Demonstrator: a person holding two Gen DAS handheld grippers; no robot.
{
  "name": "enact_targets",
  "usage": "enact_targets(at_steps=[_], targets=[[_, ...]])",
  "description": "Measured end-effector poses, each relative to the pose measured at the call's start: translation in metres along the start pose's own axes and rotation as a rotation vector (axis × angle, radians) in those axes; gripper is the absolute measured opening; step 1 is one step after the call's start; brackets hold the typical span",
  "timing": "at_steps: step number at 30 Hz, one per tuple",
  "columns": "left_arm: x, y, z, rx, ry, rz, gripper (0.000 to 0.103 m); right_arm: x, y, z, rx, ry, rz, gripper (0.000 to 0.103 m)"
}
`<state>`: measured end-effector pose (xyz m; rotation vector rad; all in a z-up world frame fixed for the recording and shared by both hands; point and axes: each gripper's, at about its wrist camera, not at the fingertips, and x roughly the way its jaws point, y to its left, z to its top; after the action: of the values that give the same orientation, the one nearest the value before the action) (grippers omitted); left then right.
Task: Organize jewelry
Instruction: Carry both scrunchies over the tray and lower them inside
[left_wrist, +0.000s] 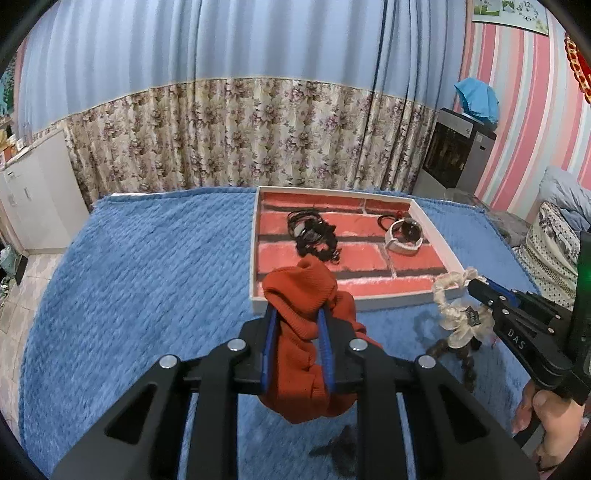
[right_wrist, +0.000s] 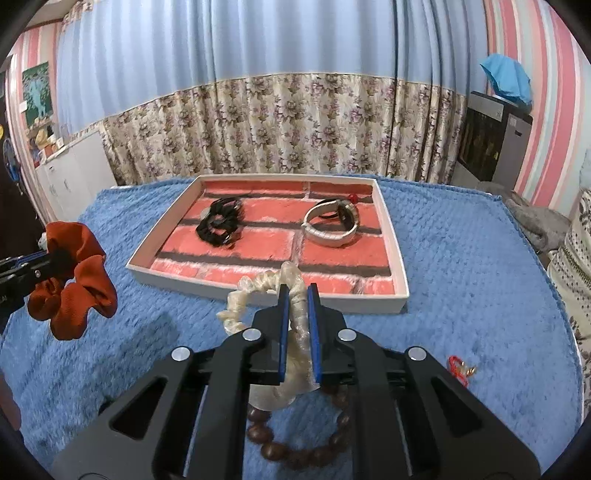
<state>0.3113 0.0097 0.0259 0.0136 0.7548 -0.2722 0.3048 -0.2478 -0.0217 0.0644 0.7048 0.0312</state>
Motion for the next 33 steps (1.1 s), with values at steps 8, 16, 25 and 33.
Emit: enact_targets(at_steps=[8, 16, 25, 33], targets=[[0.049, -0.017, 0.03, 0.052, 0.019, -0.008, 0.021, 0.031, -0.023, 0.031, 0.043, -0.017, -0.042, 0.011], [0.102, -0.018, 0.051, 0.039, 0.034, -0.045, 0.021, 0.071, -0.036, 0.039, 0.058, -0.02, -0.054, 0.011], [0.152, -0.014, 0.047, 0.032, 0.081, -0.054, 0.021, 0.11, -0.047, 0.028, 0.074, 0.02, -0.065, 0.011], [0.18, -0.011, 0.033, 0.039, 0.13, -0.032, 0.022, 0.13, -0.043, 0.031, 0.049, 0.085, -0.09, 0.011]])
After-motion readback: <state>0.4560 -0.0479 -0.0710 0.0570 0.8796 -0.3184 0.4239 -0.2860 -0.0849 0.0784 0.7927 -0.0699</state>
